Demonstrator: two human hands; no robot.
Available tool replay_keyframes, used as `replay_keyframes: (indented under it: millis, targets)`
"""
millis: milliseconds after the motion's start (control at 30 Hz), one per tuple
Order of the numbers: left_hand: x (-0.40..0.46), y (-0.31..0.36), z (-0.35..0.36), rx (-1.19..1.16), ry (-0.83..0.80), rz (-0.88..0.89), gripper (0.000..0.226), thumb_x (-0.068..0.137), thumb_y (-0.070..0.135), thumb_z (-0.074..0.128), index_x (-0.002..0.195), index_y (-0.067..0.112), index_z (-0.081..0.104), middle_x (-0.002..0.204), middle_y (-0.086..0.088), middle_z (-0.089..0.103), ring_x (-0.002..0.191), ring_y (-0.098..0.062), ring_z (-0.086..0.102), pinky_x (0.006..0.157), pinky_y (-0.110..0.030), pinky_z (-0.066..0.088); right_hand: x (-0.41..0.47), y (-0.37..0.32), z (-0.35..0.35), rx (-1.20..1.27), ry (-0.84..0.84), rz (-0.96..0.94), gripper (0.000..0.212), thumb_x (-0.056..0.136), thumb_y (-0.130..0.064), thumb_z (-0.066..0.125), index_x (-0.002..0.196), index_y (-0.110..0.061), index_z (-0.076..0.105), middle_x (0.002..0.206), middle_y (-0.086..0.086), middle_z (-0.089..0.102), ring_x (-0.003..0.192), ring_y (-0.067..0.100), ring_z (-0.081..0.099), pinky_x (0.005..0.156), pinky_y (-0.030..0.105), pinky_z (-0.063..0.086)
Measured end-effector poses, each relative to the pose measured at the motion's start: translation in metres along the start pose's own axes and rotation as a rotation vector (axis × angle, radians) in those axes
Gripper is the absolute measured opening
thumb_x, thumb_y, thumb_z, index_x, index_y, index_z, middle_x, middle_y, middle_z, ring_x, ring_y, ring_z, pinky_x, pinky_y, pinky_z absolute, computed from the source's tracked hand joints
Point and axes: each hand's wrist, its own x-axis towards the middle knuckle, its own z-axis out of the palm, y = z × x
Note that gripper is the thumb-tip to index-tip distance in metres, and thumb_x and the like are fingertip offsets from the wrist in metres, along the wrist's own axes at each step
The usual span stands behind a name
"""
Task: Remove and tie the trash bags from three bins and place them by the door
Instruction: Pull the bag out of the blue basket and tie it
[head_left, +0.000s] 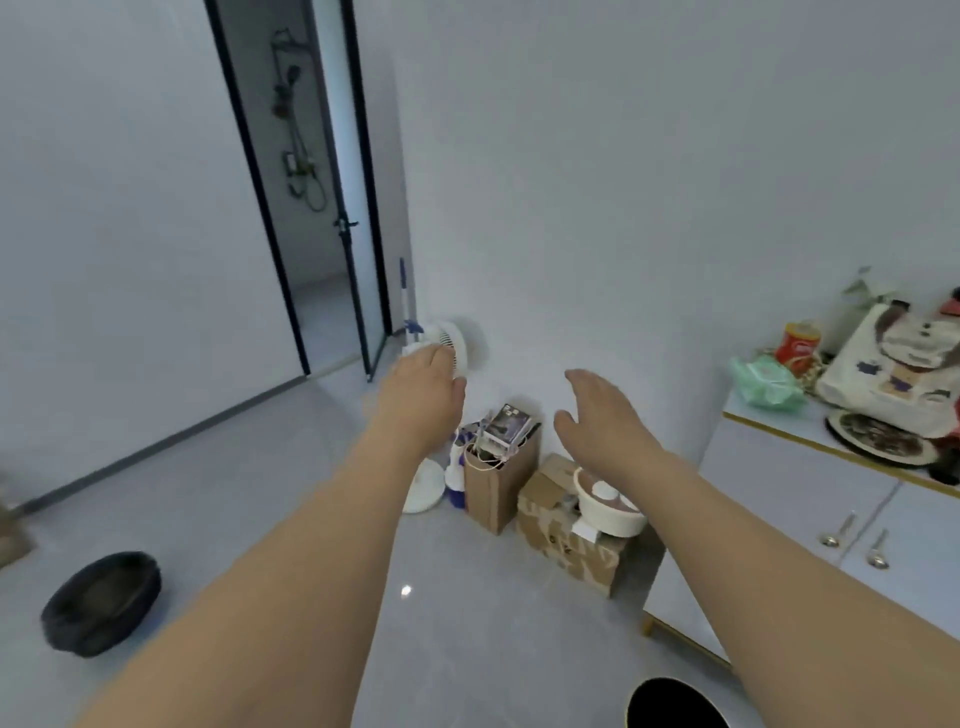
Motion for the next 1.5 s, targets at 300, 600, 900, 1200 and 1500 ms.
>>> replay_keyframes:
  millis: [300,600,900,1200,1500]
  targets:
    - [-0.019,-0.149,-0.016,0.112,0.047,-0.293,0.042,0.099,0.023,0.042,0.137,0.003,0.044,0.141,-0.016,0.048,0.128,-0.033,0.043,0.111,-0.042,0.028,0.089,-0.111,0.088,0.097,-0.124,-0.265,0.035,0.093,-0.016,0.047,0.126,-0.007,0.048,0.128,0.014,0.053,0.116,0.031,0.049,0.099,0.040,0.041]
    - [-0.045,-0.324,-0.011,0.164,0.004,-0.425,0.046,0.100,0.026,0.040,0.139,0.001,0.042,0.144,-0.017,0.046,0.133,-0.032,0.041,0.114,-0.046,0.027,0.146,-0.242,0.199,0.050,-0.260,-0.408,0.036,0.093,-0.016,0.045,0.126,-0.001,0.046,0.132,0.017,0.049,0.122,0.033,0.043,0.102,0.037,0.032]
    - [-0.068,-0.541,-0.048,0.178,-0.041,-0.486,0.045,0.100,0.026,0.041,0.137,0.001,0.044,0.142,-0.016,0.048,0.131,-0.032,0.043,0.111,-0.048,0.030,0.187,-0.423,0.316,0.050,-0.318,-0.459,0.050,0.094,-0.018,0.044,0.141,-0.002,0.035,0.144,0.016,0.040,0.133,0.030,0.035,0.112,0.034,0.024]
    - [-0.044,-0.711,-0.031,0.185,-0.150,-0.528,0.048,0.101,0.030,0.038,0.141,0.004,0.040,0.146,-0.015,0.044,0.133,-0.033,0.040,0.112,-0.045,0.028,0.268,-0.529,0.425,0.016,-0.377,-0.455,0.057,0.096,-0.018,0.042,0.148,-0.002,0.026,0.154,0.014,0.031,0.141,0.027,0.028,0.116,0.032,0.017]
    - [-0.010,-0.881,-0.025,0.203,-0.191,-0.577,0.045,0.100,0.026,0.040,0.138,0.002,0.043,0.143,-0.017,0.047,0.130,-0.033,0.043,0.110,-0.044,0.029,0.360,-0.639,0.551,0.077,-0.509,-0.434,0.058,0.098,-0.019,0.041,0.150,-0.003,0.022,0.158,0.013,0.025,0.145,0.025,0.021,0.118,0.031,0.012]
